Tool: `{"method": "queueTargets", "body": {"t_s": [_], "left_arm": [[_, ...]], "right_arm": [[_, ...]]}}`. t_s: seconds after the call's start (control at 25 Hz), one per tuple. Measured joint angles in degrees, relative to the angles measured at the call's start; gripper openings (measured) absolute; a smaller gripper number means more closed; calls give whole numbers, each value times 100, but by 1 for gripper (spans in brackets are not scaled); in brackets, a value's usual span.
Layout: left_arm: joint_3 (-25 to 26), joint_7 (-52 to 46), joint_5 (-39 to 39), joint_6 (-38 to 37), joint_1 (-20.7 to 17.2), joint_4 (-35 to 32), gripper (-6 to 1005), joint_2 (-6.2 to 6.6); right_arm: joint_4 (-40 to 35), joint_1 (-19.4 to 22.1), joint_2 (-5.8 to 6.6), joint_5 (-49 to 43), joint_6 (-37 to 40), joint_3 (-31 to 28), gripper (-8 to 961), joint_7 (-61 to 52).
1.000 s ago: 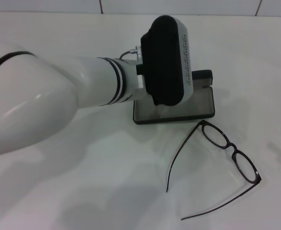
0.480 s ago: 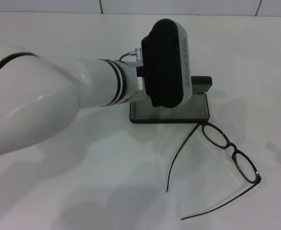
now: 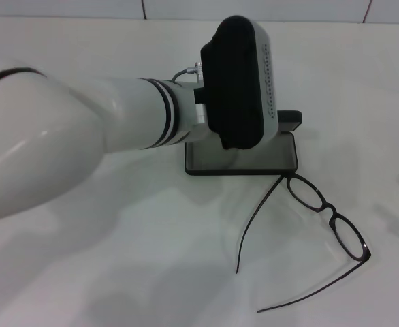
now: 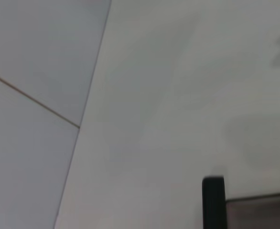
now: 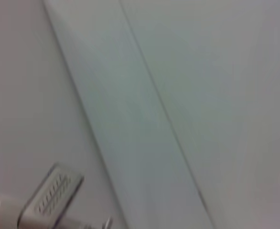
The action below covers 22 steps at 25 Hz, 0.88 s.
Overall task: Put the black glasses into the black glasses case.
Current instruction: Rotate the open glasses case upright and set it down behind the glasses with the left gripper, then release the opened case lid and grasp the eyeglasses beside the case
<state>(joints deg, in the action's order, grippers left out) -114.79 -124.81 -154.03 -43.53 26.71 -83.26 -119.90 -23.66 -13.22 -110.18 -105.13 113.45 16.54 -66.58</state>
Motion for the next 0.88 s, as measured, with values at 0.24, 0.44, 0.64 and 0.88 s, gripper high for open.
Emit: {"method": "queueTargets", "body": {"t_s": [0.24,0.44,0.64,0.88], "left_arm": [[338,348,781,-508,-375,-908,363,8],[854,880,2189,-425,-997,-1707,359,10],[2079,1639,4941,-1043,-1315,-1696,355,32],[2895,2504,6429,-2283,-1557,-1041,345,25]], "right_arm": [[-580,-447,-4,-641,7,259,803,-837],[-2124,-759,-307,-1038,-50,1026,789,-2457],[-4090,-757,-571,-1391,-523,2523,764,-4155],[-5372,-1188,-538,-2002,-1011,4422,748,-6140]]}}
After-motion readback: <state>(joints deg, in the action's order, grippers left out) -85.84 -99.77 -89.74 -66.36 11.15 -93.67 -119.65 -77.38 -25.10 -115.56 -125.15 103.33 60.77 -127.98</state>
